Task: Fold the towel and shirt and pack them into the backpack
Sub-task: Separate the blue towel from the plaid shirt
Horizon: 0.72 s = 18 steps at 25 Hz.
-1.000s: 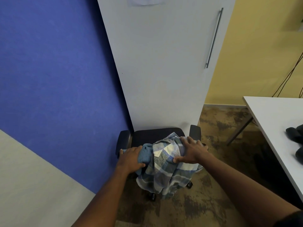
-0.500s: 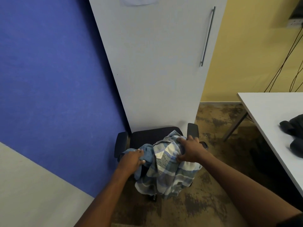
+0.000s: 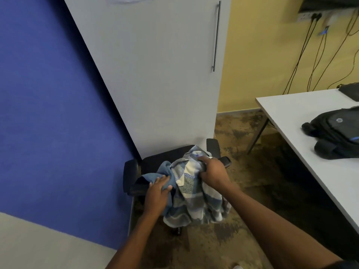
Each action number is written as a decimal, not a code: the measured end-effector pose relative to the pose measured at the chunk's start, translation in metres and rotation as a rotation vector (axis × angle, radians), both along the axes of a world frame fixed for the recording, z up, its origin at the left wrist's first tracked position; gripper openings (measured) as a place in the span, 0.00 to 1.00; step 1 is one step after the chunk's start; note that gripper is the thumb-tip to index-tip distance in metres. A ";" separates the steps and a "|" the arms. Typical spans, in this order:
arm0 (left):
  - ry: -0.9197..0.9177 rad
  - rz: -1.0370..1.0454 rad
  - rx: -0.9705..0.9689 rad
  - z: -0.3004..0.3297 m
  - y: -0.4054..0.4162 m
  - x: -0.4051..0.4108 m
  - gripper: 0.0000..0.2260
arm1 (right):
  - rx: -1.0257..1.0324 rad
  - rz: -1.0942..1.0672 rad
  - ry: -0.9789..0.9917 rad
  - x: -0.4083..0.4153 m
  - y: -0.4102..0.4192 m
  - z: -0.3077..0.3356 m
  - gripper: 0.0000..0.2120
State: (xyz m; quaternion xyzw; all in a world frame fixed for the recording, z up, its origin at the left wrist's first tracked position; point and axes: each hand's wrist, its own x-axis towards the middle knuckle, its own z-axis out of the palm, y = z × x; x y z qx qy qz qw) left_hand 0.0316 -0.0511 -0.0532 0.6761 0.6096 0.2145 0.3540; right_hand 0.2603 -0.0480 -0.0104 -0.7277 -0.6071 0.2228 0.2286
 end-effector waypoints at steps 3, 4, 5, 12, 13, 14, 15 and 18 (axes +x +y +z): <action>-0.263 0.042 -0.039 0.017 -0.002 0.023 0.18 | 0.064 -0.114 0.193 0.008 -0.008 0.012 0.27; -0.331 0.043 -0.032 0.023 -0.002 0.033 0.18 | 0.086 -0.147 0.228 0.012 -0.012 0.017 0.26; -0.385 0.045 -0.020 0.028 -0.001 0.043 0.17 | 0.108 -0.175 0.258 0.018 -0.016 0.021 0.26; -0.622 0.058 0.055 0.076 -0.003 0.126 0.15 | 0.255 -0.351 0.512 0.068 -0.052 0.055 0.22; -0.655 0.039 0.055 0.083 -0.004 0.139 0.14 | 0.280 -0.382 0.532 0.078 -0.058 0.061 0.20; -0.685 0.017 0.055 0.091 -0.006 0.151 0.13 | 0.303 -0.409 0.556 0.088 -0.064 0.068 0.19; -0.718 -0.003 0.060 0.098 -0.008 0.164 0.12 | 0.330 -0.432 0.573 0.099 -0.070 0.076 0.19; -0.767 -0.086 0.091 0.125 -0.020 0.204 0.15 | 0.408 -0.478 0.593 0.135 -0.087 0.097 0.20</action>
